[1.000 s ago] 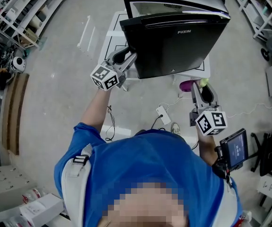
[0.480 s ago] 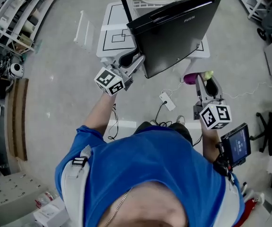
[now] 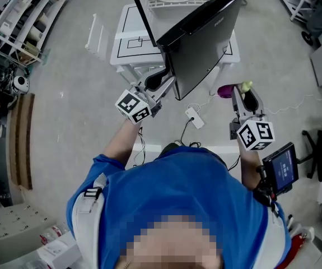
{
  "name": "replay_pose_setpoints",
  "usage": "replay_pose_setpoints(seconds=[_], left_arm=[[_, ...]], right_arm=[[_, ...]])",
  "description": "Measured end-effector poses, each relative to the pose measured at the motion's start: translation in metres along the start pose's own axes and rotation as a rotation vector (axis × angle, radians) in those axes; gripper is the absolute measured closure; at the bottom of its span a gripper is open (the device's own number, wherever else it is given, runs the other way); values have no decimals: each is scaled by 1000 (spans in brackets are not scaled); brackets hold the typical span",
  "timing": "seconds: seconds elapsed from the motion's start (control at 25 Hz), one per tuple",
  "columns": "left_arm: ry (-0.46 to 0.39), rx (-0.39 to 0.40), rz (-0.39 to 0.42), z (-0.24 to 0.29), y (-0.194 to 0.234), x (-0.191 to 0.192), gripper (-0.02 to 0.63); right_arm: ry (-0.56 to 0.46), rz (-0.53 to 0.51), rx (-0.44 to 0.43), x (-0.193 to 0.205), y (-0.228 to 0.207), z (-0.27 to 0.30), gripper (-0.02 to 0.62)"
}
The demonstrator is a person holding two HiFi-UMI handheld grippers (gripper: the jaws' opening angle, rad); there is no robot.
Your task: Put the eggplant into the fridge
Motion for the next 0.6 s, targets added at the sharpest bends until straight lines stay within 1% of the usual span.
replay_pose_setpoints(seconds=[0.12,0.32,0.6], left_arm=[[10,31,15,10,-24,1,482],[19,75,1,28,-61,5,497],[25,152,-1,57,-101,11,526]], right_arm=[[-4,9,8,-1,-13,-12,431],[-18,14,26,-5,-29,-34,431],[-38,23,79,-10,-54,-70,431]])
Point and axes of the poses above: the fingertips, and each gripper's own axes: z forward along the fingers, y to its left, x out of its underside, the point moved 9 cm from there along -z, backward along the fingers, and after that the axes turned 4 degrees about x, right-handed, at the moved point
